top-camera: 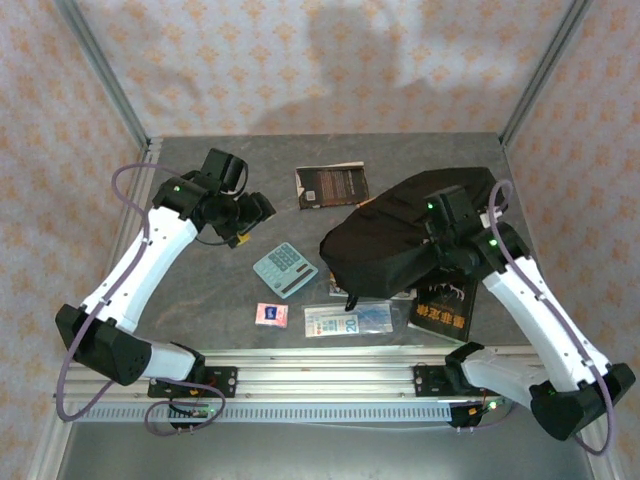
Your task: Pack the student bag
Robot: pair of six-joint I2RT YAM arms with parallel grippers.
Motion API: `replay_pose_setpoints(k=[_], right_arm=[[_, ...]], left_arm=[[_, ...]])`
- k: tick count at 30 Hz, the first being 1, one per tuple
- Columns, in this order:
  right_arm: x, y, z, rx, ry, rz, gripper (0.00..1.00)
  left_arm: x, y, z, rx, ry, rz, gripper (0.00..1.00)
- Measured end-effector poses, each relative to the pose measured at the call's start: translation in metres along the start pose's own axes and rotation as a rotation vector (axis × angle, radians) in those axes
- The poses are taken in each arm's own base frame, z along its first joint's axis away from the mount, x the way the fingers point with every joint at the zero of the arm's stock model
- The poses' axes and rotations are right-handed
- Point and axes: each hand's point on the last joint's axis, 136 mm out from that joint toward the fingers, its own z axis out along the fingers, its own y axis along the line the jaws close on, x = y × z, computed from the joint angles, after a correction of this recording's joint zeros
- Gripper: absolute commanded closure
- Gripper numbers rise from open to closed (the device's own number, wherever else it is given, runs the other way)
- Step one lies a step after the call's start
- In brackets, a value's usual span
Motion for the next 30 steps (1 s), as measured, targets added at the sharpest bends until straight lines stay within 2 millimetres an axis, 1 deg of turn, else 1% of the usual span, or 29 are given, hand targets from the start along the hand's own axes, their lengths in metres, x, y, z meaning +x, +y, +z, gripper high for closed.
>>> replay_pose_setpoints(k=[2,4,6,8,11,14,16,18,19,20,21,22,24,25,26,27,28,30], right_arm=[[-0.001,0.011,-0.008,-0.032,0.01,0.03,1.0],[-0.003,0.03,-0.015,-0.065,0.015,0.066,1.0],[-0.005,0.056,-0.018,-0.09,0.019,0.118,1.0],[-0.006,0.086,-0.014,-0.114,0.018,0.166,1.0],[-0.005,0.129,0.002,-0.135,0.01,0.22,1.0],[-0.001,0.159,0.015,-0.15,0.007,0.243,1.0],[0.001,0.165,0.016,-0.16,0.007,0.255,1.0],[0.005,0.162,0.014,-0.163,0.005,0.258,0.99],[0.011,0.158,0.012,-0.169,0.012,0.254,0.86],[0.02,0.151,0.011,-0.17,0.025,0.247,0.66],[0.031,0.141,0.011,-0.167,0.047,0.234,0.56],[0.047,0.128,0.013,-0.159,0.087,0.201,0.51],[0.078,0.102,0.018,-0.13,0.184,0.101,0.44],[0.092,0.086,0.021,-0.095,0.226,0.027,0.39],[0.099,0.072,0.024,-0.057,0.253,-0.045,0.31],[0.101,0.063,0.025,-0.03,0.265,-0.092,0.24],[0.101,0.054,0.025,-0.006,0.273,-0.144,0.21],[0.096,0.037,0.019,0.027,0.292,-0.264,0.2]], left_arm=[[-0.001,-0.002,-0.003,0.01,-0.007,-0.002,0.32],[-0.003,-0.004,-0.007,0.019,-0.02,-0.003,0.32],[-0.007,-0.011,-0.013,0.037,-0.037,0.001,0.32],[-0.01,-0.017,-0.02,0.058,-0.055,0.005,0.32],[-0.015,-0.023,-0.028,0.076,-0.079,0.009,0.32],[-0.019,-0.027,-0.034,0.086,-0.102,0.011,0.33],[-0.023,-0.028,-0.038,0.091,-0.12,0.01,0.32],[-0.027,-0.027,-0.041,0.088,-0.137,0.01,0.32],[-0.028,-0.027,-0.041,0.087,-0.14,0.011,0.32],[-0.029,-0.026,-0.042,0.084,-0.144,0.01,0.32],[-0.029,-0.026,-0.042,0.084,-0.144,0.01,0.32],[-0.028,-0.026,-0.042,0.083,-0.144,0.01,0.32],[-0.028,-0.026,-0.042,0.083,-0.143,0.013,0.31],[-0.028,-0.025,-0.042,0.083,-0.143,0.016,0.31],[-0.028,-0.025,-0.043,0.083,-0.144,0.018,0.31],[-0.027,-0.025,-0.043,0.083,-0.144,0.018,0.3],[-0.027,-0.024,-0.043,0.083,-0.143,0.022,0.3],[-0.026,-0.023,-0.042,0.081,-0.139,0.029,0.3]])
